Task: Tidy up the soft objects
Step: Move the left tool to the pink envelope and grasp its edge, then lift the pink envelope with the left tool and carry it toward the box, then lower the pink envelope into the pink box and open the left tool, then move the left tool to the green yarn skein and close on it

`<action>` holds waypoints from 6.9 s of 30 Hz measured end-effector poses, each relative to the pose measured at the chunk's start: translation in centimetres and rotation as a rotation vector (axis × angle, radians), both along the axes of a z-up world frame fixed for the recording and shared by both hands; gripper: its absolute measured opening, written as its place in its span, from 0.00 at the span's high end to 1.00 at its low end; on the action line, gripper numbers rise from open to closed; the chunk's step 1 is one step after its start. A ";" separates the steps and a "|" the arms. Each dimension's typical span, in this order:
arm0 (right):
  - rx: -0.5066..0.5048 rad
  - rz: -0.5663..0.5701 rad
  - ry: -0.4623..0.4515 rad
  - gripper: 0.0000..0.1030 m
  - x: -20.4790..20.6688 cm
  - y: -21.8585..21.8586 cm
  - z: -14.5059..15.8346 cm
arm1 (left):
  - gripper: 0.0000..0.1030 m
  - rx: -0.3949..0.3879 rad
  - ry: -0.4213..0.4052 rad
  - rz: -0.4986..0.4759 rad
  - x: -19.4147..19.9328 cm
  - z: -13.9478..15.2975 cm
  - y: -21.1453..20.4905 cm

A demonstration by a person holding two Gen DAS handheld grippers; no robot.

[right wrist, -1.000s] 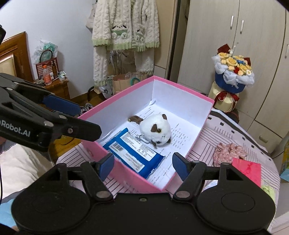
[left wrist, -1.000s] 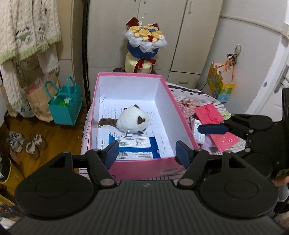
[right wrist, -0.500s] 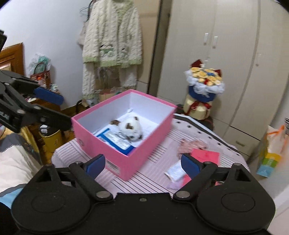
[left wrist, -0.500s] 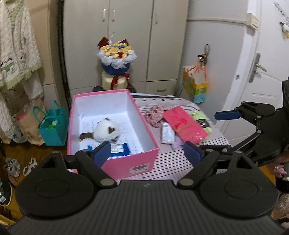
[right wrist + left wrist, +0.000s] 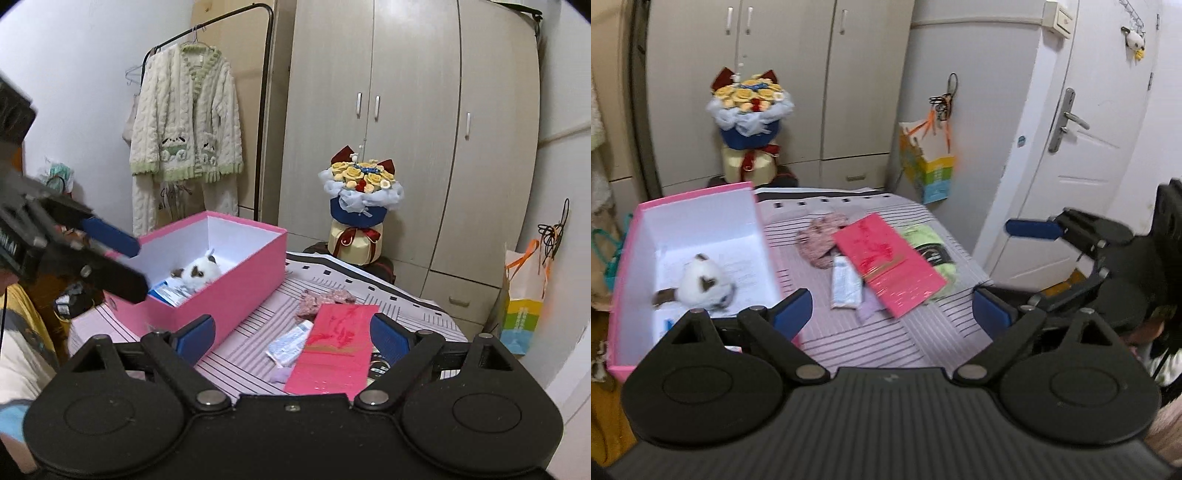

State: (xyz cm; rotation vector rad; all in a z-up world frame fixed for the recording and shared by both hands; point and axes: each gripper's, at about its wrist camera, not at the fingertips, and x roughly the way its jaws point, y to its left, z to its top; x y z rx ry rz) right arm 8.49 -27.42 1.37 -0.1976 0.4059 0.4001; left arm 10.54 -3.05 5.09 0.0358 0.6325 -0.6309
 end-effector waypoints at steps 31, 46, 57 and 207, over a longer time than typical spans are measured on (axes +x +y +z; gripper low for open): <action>-0.190 -0.127 0.130 0.05 9.4 2.4 -10.6 | 0.50 -0.153 0.308 0.125 13.3 -12.7 -7.5; -0.162 -0.189 0.079 0.07 9.4 3.0 -11.6 | 0.58 -0.225 0.336 0.155 13.9 -14.6 -7.6; -0.073 -0.219 0.074 0.08 8.6 2.6 -10.8 | 0.58 -0.230 0.304 0.146 13.0 -14.0 -7.2; -0.018 -0.071 0.036 0.09 -2.8 4.1 0.5 | 0.33 -0.041 0.033 0.058 -1.7 0.1 7.3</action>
